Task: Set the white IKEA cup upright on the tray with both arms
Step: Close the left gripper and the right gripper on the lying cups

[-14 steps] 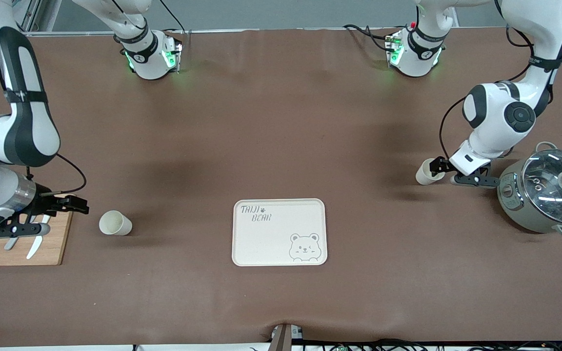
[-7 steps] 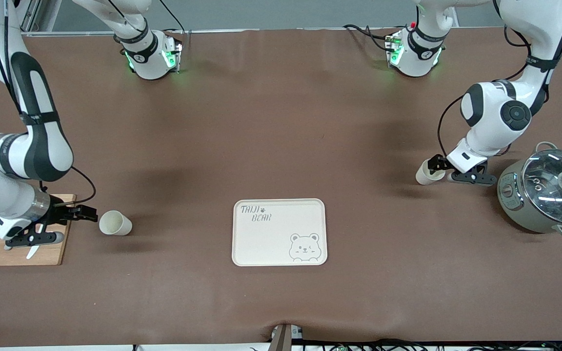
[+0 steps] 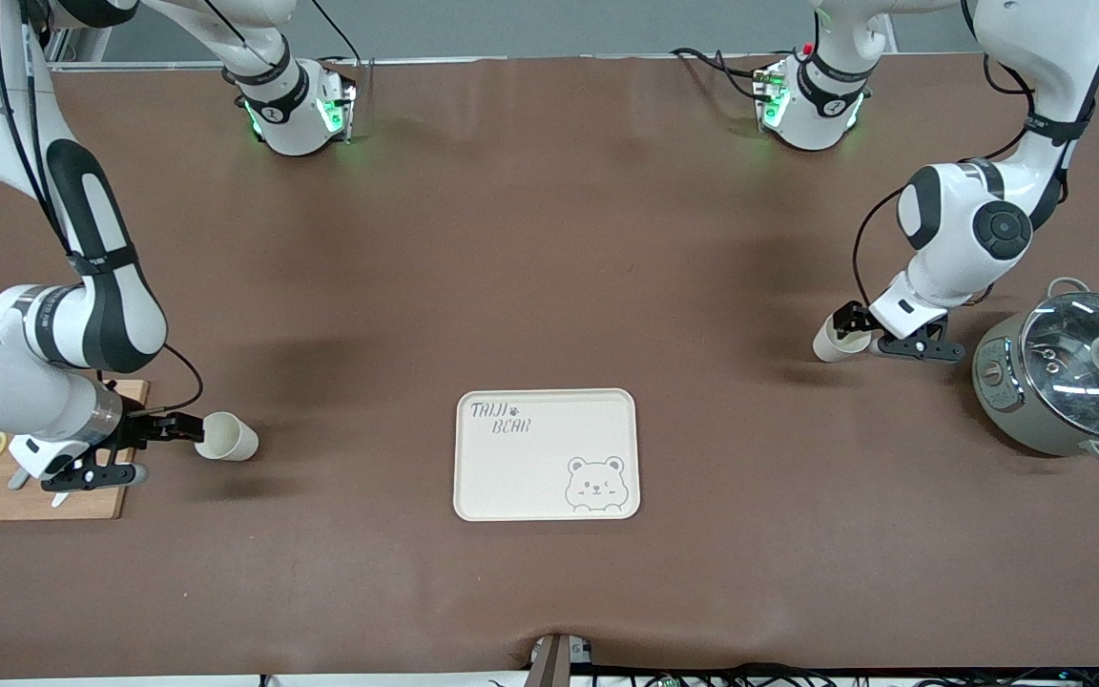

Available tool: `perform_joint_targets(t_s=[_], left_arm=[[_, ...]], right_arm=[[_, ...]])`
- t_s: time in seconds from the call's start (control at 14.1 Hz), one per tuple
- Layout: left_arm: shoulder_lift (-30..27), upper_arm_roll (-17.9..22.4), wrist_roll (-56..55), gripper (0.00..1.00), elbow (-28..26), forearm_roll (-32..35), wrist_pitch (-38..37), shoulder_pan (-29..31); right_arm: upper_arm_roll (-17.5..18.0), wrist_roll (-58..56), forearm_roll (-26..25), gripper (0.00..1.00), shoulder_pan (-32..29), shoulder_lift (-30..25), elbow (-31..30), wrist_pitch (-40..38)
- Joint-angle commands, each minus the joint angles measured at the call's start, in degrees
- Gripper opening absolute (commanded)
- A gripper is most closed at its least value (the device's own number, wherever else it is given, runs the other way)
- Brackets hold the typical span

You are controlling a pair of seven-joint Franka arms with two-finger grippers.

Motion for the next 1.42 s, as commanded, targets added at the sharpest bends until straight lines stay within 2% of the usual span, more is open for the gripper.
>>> perform_joint_targets(t_s=[0.0,0.07,0.14,0.43,0.57,0.85,1.0,1.21,1.35], left_arm=[[0.5,-0.4,0.4,1.00,0.1,1.6,0.7,0.7],[0.6,-0.5,-1.2,0.85,0.1,1.4,0.7,0.7],[0.5,-0.4,-2.4,0.01,-0.2,1.2,0.7,0.7],[1.9,-0.4,-0.2,0.00,0.6,2.0,0.8,0.6],[2.7,-0.4,-0.2,0.00,0.7,2.0,2.6,0.6],[3.5,-0.8,-10.2,0.00,7.6,1.9,0.5,-4.0],[4.0,-0.9,-13.8,0.00,13.4,1.9,-6.9,-6.0],[8.2,-0.9,-22.2,0.00,28.0,1.9,-21.9,-10.2],[12.0,-0.9,-30.3,0.00,36.8,1.9,-28.0,-13.9]], right_arm=[[0.5,-0.3,-1.3,1.00,-0.8,1.7,1.2,0.7],[0.5,-0.1,-1.2,1.00,-0.8,2.2,1.3,0.7],[0.5,0.2,-1.1,1.00,-0.7,2.5,1.2,1.0],[0.6,0.4,0.4,1.00,-0.9,3.5,0.9,1.3],[0.6,0.5,3.3,1.00,-1.8,4.0,0.8,1.5],[0.6,0.8,4.4,1.00,-1.8,4.0,0.7,1.4],[0.6,1.3,4.5,1.00,-1.7,4.0,0.7,1.3],[0.6,1.8,4.5,1.00,-1.2,4.0,0.7,1.5],[0.6,1.7,4.4,1.00,-1.1,4.0,0.7,1.5]])
